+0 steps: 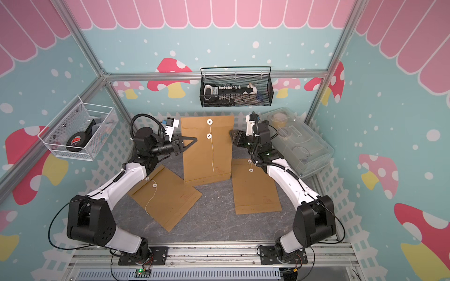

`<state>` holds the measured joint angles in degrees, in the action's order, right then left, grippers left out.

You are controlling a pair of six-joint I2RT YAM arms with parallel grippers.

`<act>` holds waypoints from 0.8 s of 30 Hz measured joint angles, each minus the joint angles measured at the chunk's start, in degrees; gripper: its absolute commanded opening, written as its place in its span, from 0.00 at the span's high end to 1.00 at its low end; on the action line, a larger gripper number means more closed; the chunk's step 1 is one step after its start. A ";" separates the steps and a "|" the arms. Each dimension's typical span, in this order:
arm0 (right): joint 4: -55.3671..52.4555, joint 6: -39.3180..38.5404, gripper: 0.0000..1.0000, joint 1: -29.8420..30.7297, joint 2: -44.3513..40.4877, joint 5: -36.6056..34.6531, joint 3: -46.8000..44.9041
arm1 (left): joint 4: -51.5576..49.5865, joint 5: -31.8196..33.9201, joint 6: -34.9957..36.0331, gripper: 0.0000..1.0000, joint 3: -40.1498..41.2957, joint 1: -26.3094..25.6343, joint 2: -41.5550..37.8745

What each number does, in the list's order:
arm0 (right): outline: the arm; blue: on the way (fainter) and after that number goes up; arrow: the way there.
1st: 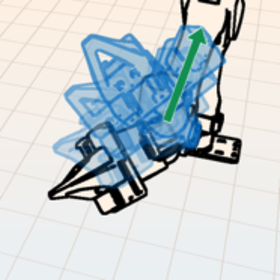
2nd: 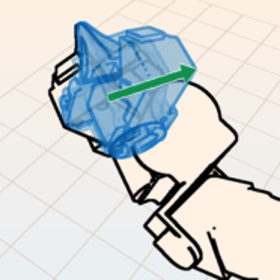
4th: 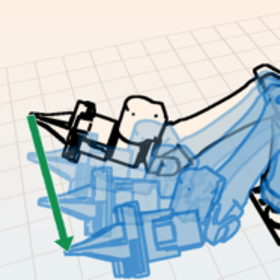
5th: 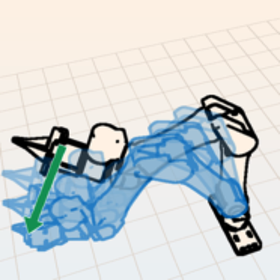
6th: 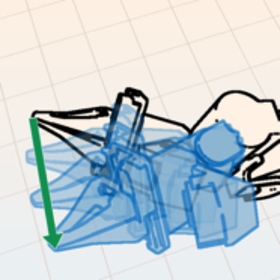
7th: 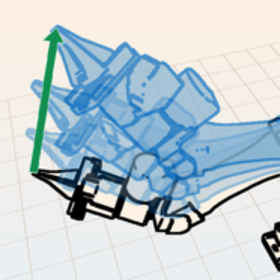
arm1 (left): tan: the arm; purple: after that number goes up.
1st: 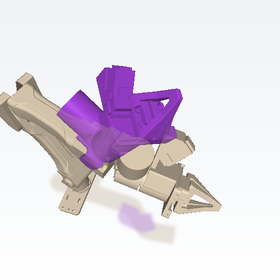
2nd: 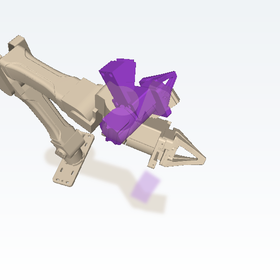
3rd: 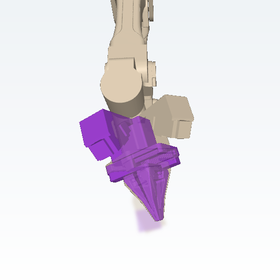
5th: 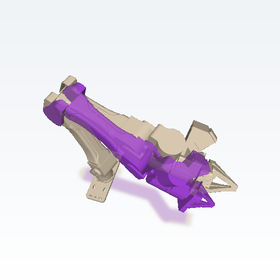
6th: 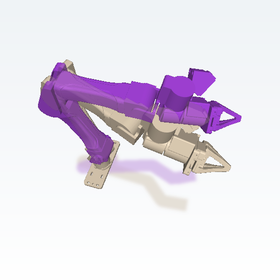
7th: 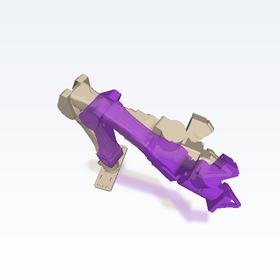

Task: Close the mouth of the file bag
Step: Close the file bag.

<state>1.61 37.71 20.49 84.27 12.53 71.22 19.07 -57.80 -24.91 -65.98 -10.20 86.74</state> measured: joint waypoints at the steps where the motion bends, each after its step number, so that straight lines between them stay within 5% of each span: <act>1: 0.57 -0.42 0.46 0.57 -1.46 -0.61 -2.21 | 0.00 0.83 -0.26 1.00 0.00 0.00 -0.22; 6: 6.73 -4.90 0.62 7.23 -5.31 -4.87 -12.46 | -0.48 4.74 -0.79 1.00 0.00 -0.02 -1.68; 12: 16.20 -10.80 0.62 16.46 -3.48 -7.30 -17.22 | -3.02 9.57 -0.31 1.00 0.00 -0.48 -4.72; 24: 29.33 -16.55 0.65 19.89 4.07 -12.74 -17.99 | -10.82 15.65 4.31 1.00 -1.95 -6.19 -7.19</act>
<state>30.94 21.17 40.38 88.33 -0.21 53.23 8.25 -42.15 -20.60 -67.92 -16.38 79.55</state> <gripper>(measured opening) 0.370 0.048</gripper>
